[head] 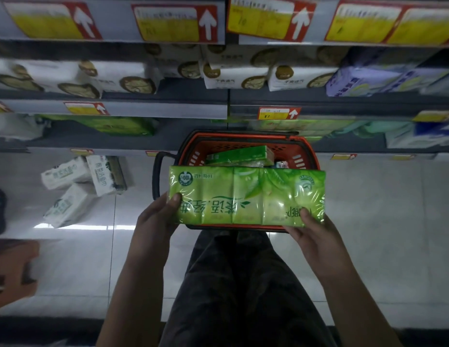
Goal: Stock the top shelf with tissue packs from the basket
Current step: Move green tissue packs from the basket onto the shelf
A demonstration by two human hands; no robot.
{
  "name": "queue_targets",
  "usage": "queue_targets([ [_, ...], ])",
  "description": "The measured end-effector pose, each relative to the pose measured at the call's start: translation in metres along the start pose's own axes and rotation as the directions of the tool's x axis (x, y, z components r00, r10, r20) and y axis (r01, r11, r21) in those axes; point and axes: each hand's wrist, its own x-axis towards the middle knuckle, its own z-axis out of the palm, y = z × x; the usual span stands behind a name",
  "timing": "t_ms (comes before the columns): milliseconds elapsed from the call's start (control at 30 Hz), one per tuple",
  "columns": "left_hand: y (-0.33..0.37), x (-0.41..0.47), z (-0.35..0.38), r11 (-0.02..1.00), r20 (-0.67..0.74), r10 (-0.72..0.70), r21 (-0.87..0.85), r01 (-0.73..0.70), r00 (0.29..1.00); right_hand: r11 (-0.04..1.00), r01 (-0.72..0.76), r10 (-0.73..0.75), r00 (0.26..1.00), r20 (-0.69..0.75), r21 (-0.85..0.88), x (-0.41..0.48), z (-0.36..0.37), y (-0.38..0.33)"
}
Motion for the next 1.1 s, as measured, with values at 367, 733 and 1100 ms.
queue_targets([
  [367,0.056,-0.060,0.021,1.000,0.058,-0.006,-0.018,0.007,0.998,0.998,0.059,-0.059,0.998,-0.026,0.010,-0.068,0.019,-0.054],
  [733,0.130,-0.124,0.025,0.997,0.155,-0.013,-0.075,0.025,0.988,0.995,0.101,-0.100,0.995,0.005,-0.016,-0.139,0.033,-0.118],
  [1100,0.185,-0.172,0.037,0.981,0.241,0.132,-0.174,-0.091,0.961,0.977,0.213,-0.215,0.972,0.094,0.026,-0.191,0.061,-0.183],
])
